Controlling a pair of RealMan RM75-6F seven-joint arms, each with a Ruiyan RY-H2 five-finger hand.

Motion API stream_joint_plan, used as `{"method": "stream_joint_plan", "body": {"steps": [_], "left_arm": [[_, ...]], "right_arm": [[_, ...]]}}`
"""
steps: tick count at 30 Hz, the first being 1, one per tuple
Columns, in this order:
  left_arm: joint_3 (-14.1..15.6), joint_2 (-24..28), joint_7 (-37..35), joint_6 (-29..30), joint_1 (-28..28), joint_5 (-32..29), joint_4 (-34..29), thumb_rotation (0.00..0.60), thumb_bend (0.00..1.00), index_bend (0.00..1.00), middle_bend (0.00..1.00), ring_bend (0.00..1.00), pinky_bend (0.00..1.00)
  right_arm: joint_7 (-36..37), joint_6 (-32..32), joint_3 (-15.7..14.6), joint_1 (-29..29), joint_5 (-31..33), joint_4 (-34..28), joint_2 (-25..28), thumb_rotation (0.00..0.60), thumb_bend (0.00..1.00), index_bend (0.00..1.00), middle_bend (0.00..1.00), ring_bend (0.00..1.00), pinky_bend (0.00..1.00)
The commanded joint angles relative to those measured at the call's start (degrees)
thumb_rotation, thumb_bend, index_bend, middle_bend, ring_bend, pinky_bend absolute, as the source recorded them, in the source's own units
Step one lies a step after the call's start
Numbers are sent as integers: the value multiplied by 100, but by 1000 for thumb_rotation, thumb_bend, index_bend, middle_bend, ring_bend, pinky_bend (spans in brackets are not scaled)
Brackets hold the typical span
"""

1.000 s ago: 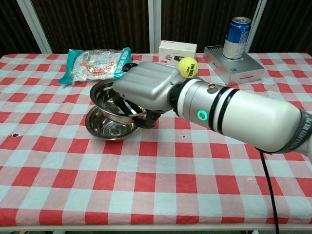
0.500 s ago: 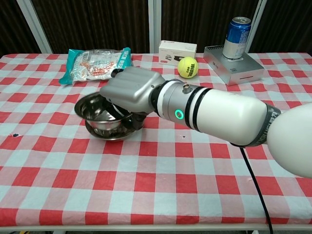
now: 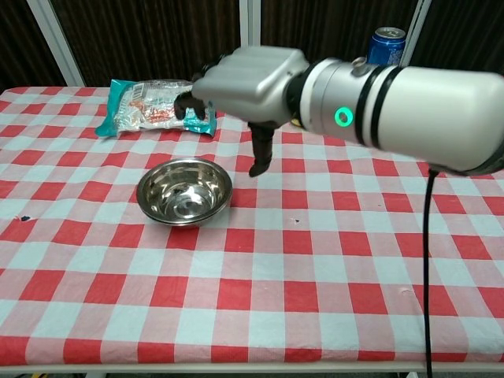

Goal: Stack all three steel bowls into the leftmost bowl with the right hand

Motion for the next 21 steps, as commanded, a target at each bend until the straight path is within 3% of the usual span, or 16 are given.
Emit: {"method": "stream_joint_plan", "body": {"steps": [1, 4, 9, 16, 21], "left_arm": [[60, 74, 6, 141, 99, 51, -121, 600, 83, 189, 192, 147, 254], [79, 129, 44, 150, 102, 78, -215, 600, 82, 189, 192, 147, 254], [83, 161, 109, 224, 64, 189, -325, 600, 82, 189, 192, 147, 254], [81, 87, 148, 354, 27, 319, -353, 600, 82, 189, 192, 147, 254], [57, 114, 216, 450, 5, 381, -435, 600, 83, 190, 192, 147, 253]], "right_arm": [[60, 713, -68, -456, -51, -986, 1016, 600, 0, 157, 220, 0, 0], [377, 1141, -213, -878, -326, -1400, 1562, 600, 0, 157, 220, 0, 0], [1084, 2054, -756, -1889, -1089, -1615, 2372, 600, 0, 157, 220, 0, 0], [2784, 3113, -1524, -3389, -1849, -751, 2622, 600, 0, 103, 149, 0, 0], [3726, 3554, -1707, -4111, -2024, -31, 2505, 600, 0, 70, 120, 0, 0]]}}
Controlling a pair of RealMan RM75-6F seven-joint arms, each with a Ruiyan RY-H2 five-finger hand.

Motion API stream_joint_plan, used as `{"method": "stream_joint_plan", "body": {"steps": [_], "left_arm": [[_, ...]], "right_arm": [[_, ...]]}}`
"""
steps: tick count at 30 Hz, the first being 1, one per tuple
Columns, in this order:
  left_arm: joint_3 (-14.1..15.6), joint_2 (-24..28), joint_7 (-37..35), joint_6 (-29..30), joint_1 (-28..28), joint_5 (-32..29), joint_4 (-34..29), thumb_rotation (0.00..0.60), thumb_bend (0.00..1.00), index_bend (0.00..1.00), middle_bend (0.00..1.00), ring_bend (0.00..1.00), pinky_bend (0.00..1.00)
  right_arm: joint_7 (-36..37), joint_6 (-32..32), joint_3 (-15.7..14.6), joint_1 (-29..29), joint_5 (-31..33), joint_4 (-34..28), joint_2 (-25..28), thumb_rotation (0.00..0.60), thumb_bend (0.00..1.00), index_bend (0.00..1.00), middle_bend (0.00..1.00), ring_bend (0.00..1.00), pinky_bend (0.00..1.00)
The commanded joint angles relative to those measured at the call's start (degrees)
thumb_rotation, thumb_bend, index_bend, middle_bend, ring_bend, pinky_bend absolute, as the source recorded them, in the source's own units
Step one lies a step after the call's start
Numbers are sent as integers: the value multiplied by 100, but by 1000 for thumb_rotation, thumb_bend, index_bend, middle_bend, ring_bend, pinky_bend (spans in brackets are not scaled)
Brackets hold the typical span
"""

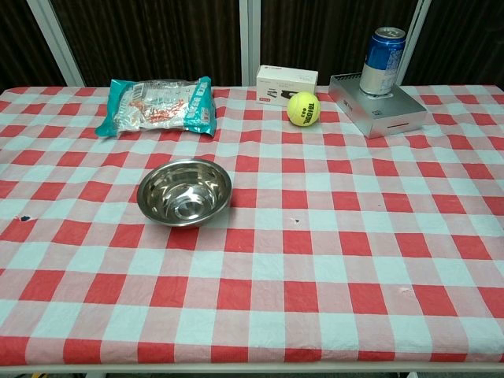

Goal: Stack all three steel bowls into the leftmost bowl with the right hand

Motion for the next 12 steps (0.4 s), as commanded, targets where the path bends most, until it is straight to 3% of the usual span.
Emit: {"method": "stream_joint_plan", "body": {"steps": [1, 5, 12], "left_arm": [[-11, 35, 62, 35, -18, 35, -55, 600, 83, 189, 192, 147, 254], [-23, 79, 158, 75, -31, 55, -161, 600, 83, 189, 192, 147, 254], [-2, 63, 259, 62, -40, 49, -225, 600, 84, 189, 192, 147, 253]], "right_arm": [[1015, 617, -303, -831, -353, 837, -59, 600, 0, 69, 120, 0, 0], [1391, 760, -255, -1115, -452, 1283, -159, 600, 0, 63, 120, 0, 0], [1611, 769, -83, -1293, -637, 1503, -180, 600, 0, 51, 120, 0, 0]]}}
